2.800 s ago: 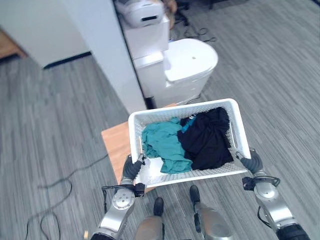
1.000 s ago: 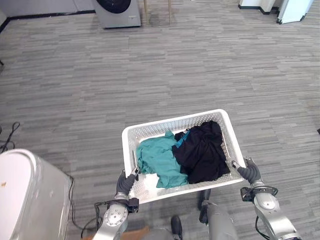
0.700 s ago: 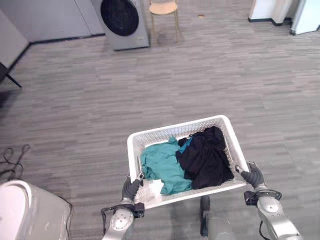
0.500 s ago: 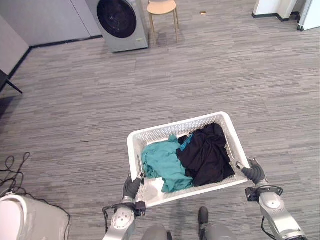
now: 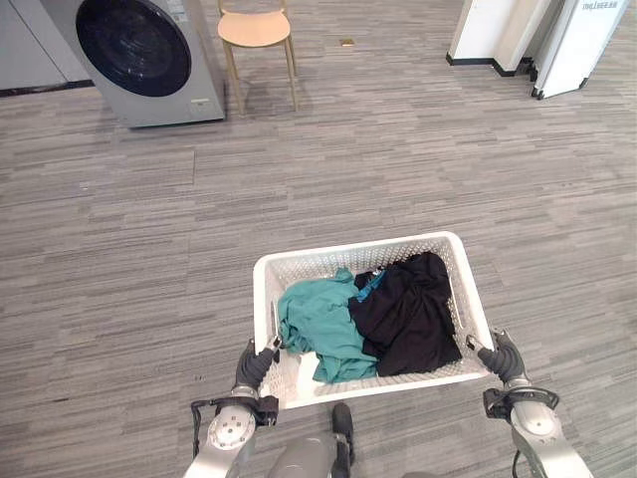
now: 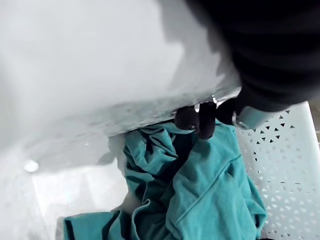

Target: Grab the laundry basket,head to the washer,open it,put in the laundry and shut it.

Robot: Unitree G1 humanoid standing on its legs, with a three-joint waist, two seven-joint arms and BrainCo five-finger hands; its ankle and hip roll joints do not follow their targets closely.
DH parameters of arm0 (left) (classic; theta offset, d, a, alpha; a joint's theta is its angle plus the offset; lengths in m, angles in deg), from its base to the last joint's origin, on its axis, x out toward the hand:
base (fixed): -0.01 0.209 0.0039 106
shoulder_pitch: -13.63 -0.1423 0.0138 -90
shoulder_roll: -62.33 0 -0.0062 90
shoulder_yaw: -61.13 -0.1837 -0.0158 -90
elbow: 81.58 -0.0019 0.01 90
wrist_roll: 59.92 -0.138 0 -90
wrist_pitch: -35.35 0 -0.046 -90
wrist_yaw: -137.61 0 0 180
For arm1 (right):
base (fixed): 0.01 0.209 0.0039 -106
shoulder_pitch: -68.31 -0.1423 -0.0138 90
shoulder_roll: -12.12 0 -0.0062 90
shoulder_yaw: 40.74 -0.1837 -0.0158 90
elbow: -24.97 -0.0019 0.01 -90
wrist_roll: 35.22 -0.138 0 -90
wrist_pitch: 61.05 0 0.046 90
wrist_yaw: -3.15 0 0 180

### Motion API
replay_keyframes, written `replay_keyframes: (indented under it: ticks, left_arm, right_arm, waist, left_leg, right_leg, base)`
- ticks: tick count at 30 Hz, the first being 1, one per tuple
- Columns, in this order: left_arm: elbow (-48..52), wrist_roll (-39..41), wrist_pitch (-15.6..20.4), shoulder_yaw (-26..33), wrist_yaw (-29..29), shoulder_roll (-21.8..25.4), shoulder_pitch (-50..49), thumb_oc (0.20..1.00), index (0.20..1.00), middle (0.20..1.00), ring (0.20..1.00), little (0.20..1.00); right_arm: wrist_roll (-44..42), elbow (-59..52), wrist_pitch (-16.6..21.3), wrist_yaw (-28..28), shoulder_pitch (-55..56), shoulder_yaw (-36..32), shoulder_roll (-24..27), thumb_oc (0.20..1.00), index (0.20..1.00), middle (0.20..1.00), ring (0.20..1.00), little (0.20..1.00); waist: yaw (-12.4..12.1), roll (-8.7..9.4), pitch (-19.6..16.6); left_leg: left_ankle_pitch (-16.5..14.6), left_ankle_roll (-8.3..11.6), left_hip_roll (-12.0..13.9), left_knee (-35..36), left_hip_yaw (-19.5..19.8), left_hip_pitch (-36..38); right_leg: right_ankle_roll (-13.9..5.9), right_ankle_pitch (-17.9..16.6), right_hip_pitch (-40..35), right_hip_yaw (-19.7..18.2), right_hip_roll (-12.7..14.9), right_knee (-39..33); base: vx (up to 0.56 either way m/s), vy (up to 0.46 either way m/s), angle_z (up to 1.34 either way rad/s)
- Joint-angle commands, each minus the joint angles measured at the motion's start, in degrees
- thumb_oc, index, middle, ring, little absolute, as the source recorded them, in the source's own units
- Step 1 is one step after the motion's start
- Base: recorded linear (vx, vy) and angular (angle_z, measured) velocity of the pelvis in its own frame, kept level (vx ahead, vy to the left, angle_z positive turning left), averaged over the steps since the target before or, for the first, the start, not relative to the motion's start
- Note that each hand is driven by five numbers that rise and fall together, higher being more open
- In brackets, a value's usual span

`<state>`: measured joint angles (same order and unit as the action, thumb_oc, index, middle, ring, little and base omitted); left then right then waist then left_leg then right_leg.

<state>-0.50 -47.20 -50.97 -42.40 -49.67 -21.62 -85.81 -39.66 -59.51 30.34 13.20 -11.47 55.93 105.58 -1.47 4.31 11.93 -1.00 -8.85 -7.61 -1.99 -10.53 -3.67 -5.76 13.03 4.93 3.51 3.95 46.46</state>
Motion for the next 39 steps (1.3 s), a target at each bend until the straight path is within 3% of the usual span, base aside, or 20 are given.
replay_keyframes:
  ticks: [1, 3, 5, 8, 11, 13, 14, 15, 17, 20, 21, 23, 27, 29, 32, 33, 34, 35, 38, 39]
  left_arm:
    - [4.8, -0.5, 4.2, 1.6, -0.7, -0.4, -0.3, 0.2, 0.2, 0.2, 0.2, 0.2]
    - [5.0, -0.4, 4.1, 1.8, -0.6, -0.6, -0.7, 0.2, 0.2, 0.2, 0.2, 0.2]
    - [4.2, -0.3, 4.2, 2.8, -0.5, -1.3, -1.4, 0.2, 0.2, 0.2, 0.2, 0.2]
    - [3.7, -0.9, 4.8, 3.4, -0.4, -1.8, -1.6, 0.2, 0.2, 0.2, 0.2, 0.2]
    - [3.5, -1.3, 5.4, 3.2, -0.1, -2.6, -1.9, 0.2, 0.2, 0.2, 0.2, 0.2]
    - [3.4, -1.3, 5.4, 2.8, -0.3, -2.9, -1.5, 0.2, 0.2, 0.2, 0.2, 0.2]
    - [2.9, -0.5, 5.2, 2.5, -0.5, -3.4, -0.9, 0.2, 0.2, 0.2, 0.2, 0.2]
    - [2.9, -0.5, 5.2, 2.5, -0.5, -3.4, -0.9, 0.2, 0.2, 0.2, 0.2, 0.2]
    - [3.1, 0.5, 5.1, 2.6, -0.2, -3.8, -1.4, 0.2, 0.2, 0.2, 0.2, 0.2]
    - [3.2, 0.7, 4.7, 2.4, 0.2, -3.7, -1.1, 0.2, 0.2, 0.2, 0.2, 0.2]
    - [3.0, 0.4, 4.5, 2.3, 0.2, -3.6, -1.0, 0.2, 0.2, 0.2, 0.2, 0.2]
    - [3.1, 0.2, 4.4, 2.2, 0.2, -3.6, -1.1, 0.2, 0.2, 0.2, 0.2, 0.2]
    - [3.5, -0.1, 4.0, 2.4, 0.4, -3.6, -2.0, 0.2, 0.2, 0.2, 0.2, 0.2]
    - [4.0, -0.5, 3.8, 2.7, 0.5, -3.9, -2.8, 0.2, 0.2, 0.2, 0.2, 0.2]
    - [3.9, -0.7, 3.7, 2.9, 1.1, -3.8, -3.3, 0.2, 0.2, 0.2, 0.2, 0.2]
    - [4.0, -0.6, 3.8, 2.5, 1.2, -3.6, -3.4, 0.2, 0.2, 0.2, 0.2, 0.2]
    - [4.0, -0.6, 3.8, 2.5, 1.2, -3.6, -3.4, 0.2, 0.2, 0.2, 0.2, 0.2]
    - [3.8, -0.7, 3.8, 2.0, 1.5, -2.8, -2.9, 0.2, 0.2, 0.2, 0.2, 0.2]
    - [3.6, -0.6, 3.7, 2.0, 0.9, -1.1, -1.8, 0.2, 0.2, 0.2, 0.2, 0.2]
    - [3.6, -0.6, 3.7, 2.0, 0.9, -1.1, -1.8, 0.2, 0.2, 0.2, 0.2, 0.2]
  right_arm:
    - [-4.6, -5.7, 7.7, -6.1, -4.9, 2.4, -0.6, 0.2, 0.2, 0.2, 0.2, 0.2]
    - [-5.0, -5.7, 7.6, -6.1, -5.0, 2.4, -0.6, 0.2, 0.2, 0.2, 0.2, 0.2]
    - [-5.6, -5.5, 7.5, -5.9, -4.7, 2.0, -0.7, 0.2, 0.2, 0.2, 0.2, 0.2]
    - [-5.0, -5.8, 7.3, -6.2, -3.6, 1.5, -0.8, 0.2, 0.2, 0.2, 0.2, 0.2]
    - [-4.7, -6.1, 7.5, -6.7, -1.7, 0.7, -0.8, 0.2, 0.2, 0.2, 0.2, 0.2]
    - [-4.7, -5.8, 7.8, -6.5, -1.5, 0.5, -0.7, 0.2, 0.2, 0.2, 0.2, 0.2]
    - [-4.2, -4.9, 7.6, -6.3, -1.4, 0.2, 0.3, 0.2, 0.2, 0.2, 0.2, 0.2]
    - [-4.2, -4.9, 7.6, -6.3, -1.4, 0.1, 0.3, 0.2, 0.2, 0.2, 0.2, 0.2]
    - [-4.6, -5.0, 7.6, -5.9, -1.3, -0.4, 1.4, 0.2, 0.2, 0.2, 0.2, 0.2]
    - [-5.1, -5.1, 7.4, -5.5, -1.2, -0.8, 1.7, 0.2, 0.2, 0.2, 0.2, 0.2]
    - [-5.3, -5.2, 7.4, -5.0, -1.5, -1.1, 1.9, 0.2, 0.2, 0.2, 0.2, 0.2]
    - [-5.4, -5.2, 7.4, -4.9, -1.6, -1.2, 1.9, 0.2, 0.2, 0.2, 0.2, 0.2]
    - [-5.3, -4.2, 7.5, -4.1, -2.0, -0.9, 1.6, 0.2, 0.2, 0.2, 0.2, 0.2]
    - [-4.9, -4.1, 7.5, -3.6, -1.9, -0.8, 1.1, 0.2, 0.2, 0.2, 0.2, 0.2]
    - [-3.9, -4.0, 7.6, -4.0, -1.9, -0.5, 0.8, 0.2, 0.2, 0.2, 0.2, 0.2]
    - [-3.1, -4.3, 7.4, -4.5, -2.2, 0.2, 0.4, 0.2, 0.2, 0.2, 0.2, 0.2]
    - [-3.1, -4.3, 7.4, -4.5, -2.2, 0.2, 0.4, 0.2, 0.2, 0.2, 0.2, 0.2]
    - [-2.9, -4.5, 7.4, -5.1, -2.3, 0.7, 0.1, 0.2, 0.2, 0.2, 0.2, 0.2]
    - [-2.8, -4.8, 7.7, -5.4, -3.1, 1.4, -0.4, 0.2, 0.2, 0.2, 0.2, 0.2]
    - [-2.8, -4.8, 7.7, -5.4, -3.2, 1.4, -0.4, 0.2, 0.2, 0.2, 0.2, 0.2]
  waist:
    - [0.8, -2.64, -0.5]
    - [1.5, -2.97, 0.1]
    - [2.4, -2.96, 0.7]
    - [3.3, -3.41, 1.3]
    - [4.3, -3.03, 0.2]
    - [4.8, -3.32, -0.2]
    - [5.1, -3.84, -0.8]
    - [5.1, -3.92, -0.8]
    - [5.0, -3.97, -1.2]
    - [4.5, -3.06, -1.0]
    - [3.5, -2.56, -0.5]
    - [3.0, -2.54, -0.3]
    - [1.0, -3.88, 0.2]
    - [-0.1, -3.98, 0.3]
    - [-0.5, -4.39, -0.8]
    - [-0.9, -3.01, -1.4]
    - [-1.0, -3.11, -1.5]
    - [-1.5, -1.6, -2.3]
    - [-1.2, 0.0, -1.9]
    - [-1.3, -0.11, -2.0]
  left_leg:
    - [-3.9, 6.83, 7.4, 0.0, -0.2, 4.4]
    - [-4.6, 7.07, 7.3, 0.4, 0.5, 6.1]
    - [-6.7, 8.03, 6.8, 1.1, 1.9, 10.2]
    - [-9.3, 8.91, 7.2, 1.3, 4.0, 14.0]
    - [-12.4, 10.15, 7.3, -0.6, 6.2, 17.3]
    - [-11.4, 11.19, 8.1, -2.9, 6.7, 17.2]
    - [-7.6, 13.21, 10.2, -8.3, 6.0, 15.9]
    - [-7.7, 13.27, 10.3, -8.5, 6.1, 15.7]
    - [-0.5, 14.28, 12.8, -18.7, 5.3, 11.4]
    - [-2.2, 12.78, 13.1, -19.3, 2.7, 7.1]
    - [-5.7, 11.51, 11.5, -16.6, 1.8, 3.1]
    - [-5.7, 11.27, 10.9, -13.7, 1.4, 1.2]
    - [4.2, 12.87, 10.0, 0.8, 1.4, -3.9]
    - [6.4, 13.27, 10.4, 4.5, 0.1, -6.6]
    - [7.1, 12.51, 10.9, 5.1, 0.3, -4.8]
    - [5.6, 11.6, 10.3, 1.4, 0.9, -5.4]
    - [5.7, 11.62, 10.5, 1.3, 0.9, -5.6]
    - [3.5, 10.58, 10.3, -1.4, -0.2, -5.2]
    - [-0.5, 8.57, 9.6, -3.3, -0.9, -3.1]
    - [-0.4, 8.61, 9.8, -3.2, -1.0, -3.3]
  right_leg:
    - [-2.46, -9.3, 2.8, 5.5, 0.0, -26.2]
    - [-2.04, -8.7, 3.4, 6.7, 0.1, -29.0]
    - [-2.59, -11.0, 6.9, 7.7, 1.4, -39.4]
    - [-3.79, -13.7, 9.2, 7.3, 2.6, -44.3]
    - [-3.51, -15.7, 7.7, 5.9, 3.3, -43.7]
    - [-2.92, -16.2, 7.4, 5.3, 2.9, -42.6]
    - [-1.58, -15.8, 5.7, 5.5, 2.3, -42.1]
    - [-1.53, -15.9, 5.7, 5.6, 2.2, -42.2]
    - [1.01, -13.5, 1.3, 6.3, 0.9, -43.4]
    - [1.73, -11.7, -1.8, 6.6, 1.2, -44.8]
    - [1.45, -10.3, -4.7, 6.5, 1.1, -46.0]
    - [1.19, -9.5, -5.8, 6.5, 1.0, -46.3]
    - [1.42, -7.1, -10.6, 5.4, -1.5, -46.8]
    - [1.56, -4.9, -13.8, 4.0, -2.4, -46.4]
    - [1.27, -2.8, -15.5, 3.0, -2.9, -45.5]
    - [0.61, -1.8, -16.7, 1.7, -1.6, -43.5]
    - [0.65, -2.0, -16.5, 1.6, -1.7, -43.6]
    - [-0.58, -2.4, -15.6, 0.7, -0.6, -39.6]
    - [-3.29, -7.2, -9.8, -0.5, -0.3, -28.1]
    - [-3.22, -7.4, -9.5, -0.7, -0.4, -28.1]
  base:
    - [0.39, 0.084, 0.14]
    - [0.28, -0.003, 0.08]
    - [0.5, -0.057, 0.58]
    - [0.46, -0.104, 0.59]
    - [0.6, -0.202, 0.84]
    - [0.37, -0.185, 0.8]
    - [0.23, -0.153, 0.72]
    - [0.37, -0.229, 0.88]
    - [0.36, -0.221, 0.4]
    - [0.33, -0.144, -0.21]
    - [0.34, -0.098, -0.33]
    - [0.28, -0.034, -0.15]
    - [0.36, 0.025, -0.12]
    - [0.54, 0.12, -0.31]
    - [0.4, 0.139, -0.5]
    - [0.44, 0.179, -0.63]
    - [0.51, 0.206, -0.44]
    - [0.33, 0.141, -0.24]
    - [0.28, 0.108, -0.29]
    - [0.08, 0.024, -0.28]
